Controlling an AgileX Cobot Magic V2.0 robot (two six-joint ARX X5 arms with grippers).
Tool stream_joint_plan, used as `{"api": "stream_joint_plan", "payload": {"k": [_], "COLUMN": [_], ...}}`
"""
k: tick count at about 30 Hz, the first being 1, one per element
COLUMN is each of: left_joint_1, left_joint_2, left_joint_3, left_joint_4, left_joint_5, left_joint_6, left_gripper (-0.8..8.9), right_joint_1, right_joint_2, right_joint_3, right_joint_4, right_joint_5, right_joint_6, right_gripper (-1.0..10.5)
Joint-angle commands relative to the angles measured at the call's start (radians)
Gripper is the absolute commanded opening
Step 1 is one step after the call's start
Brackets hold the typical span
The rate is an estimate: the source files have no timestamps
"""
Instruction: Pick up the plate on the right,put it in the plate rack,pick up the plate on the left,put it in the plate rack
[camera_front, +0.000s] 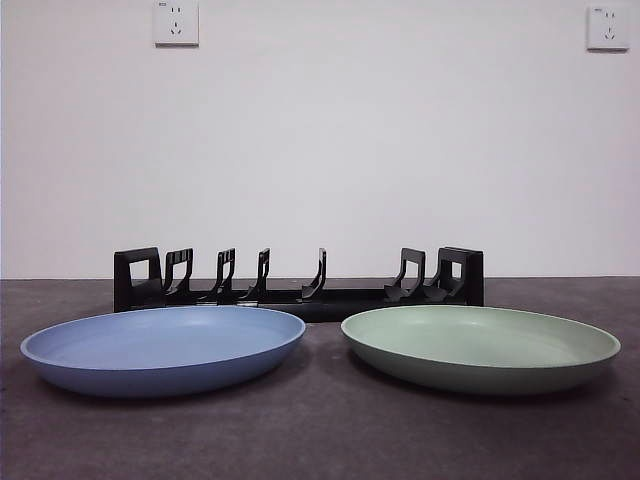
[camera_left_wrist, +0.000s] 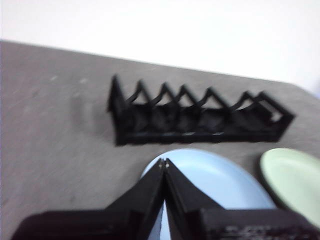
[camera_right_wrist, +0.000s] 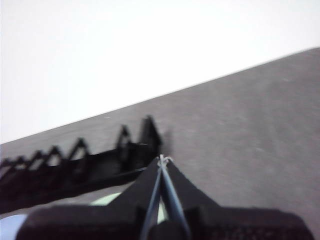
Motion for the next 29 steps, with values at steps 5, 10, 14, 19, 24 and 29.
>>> {"api": "stream_joint_plan", "payload": {"k": [5,10,14,19,24,29], "left_joint_1": [0.003,0.003,-0.003,-0.042,-0.09,-0.129], "left_joint_2": [0.152,0.268,0.336,0.4,0.444,0.486], "left_joint_3": [0.207,0.381,0.502,0.633,0.715,0.764], "left_joint_4": [-0.106,-0.236,-0.346,-0.489,-0.598,-0.632], "left_joint_5": [0.126,0.233,0.29,0.314,0.31,0.311], "left_joint_6": [0.028,0.112,0.165,0.216,0.275,0.307], "left_gripper": [-0.06,-0.06,-0.06,-0.06,-0.06,0.36], "right_joint_1": [0.0,0.0,0.0,0.0,0.008,0.034], "right_joint_2": [0.19,0.348,0.452,0.56,0.613,0.632], "right_joint_3": [0.254,0.492,0.66,0.82,0.885,0.888], "right_joint_4": [-0.193,-0.414,-0.609,-0.834,-0.921,-0.929], "right_joint_5": [-0.143,-0.229,-0.241,-0.24,-0.24,-0.24], "right_joint_6": [0.004,-0.102,-0.209,-0.319,-0.358,-0.361], "right_gripper": [-0.1,-0.1,-0.1,-0.1,-0.1,0.1]}}
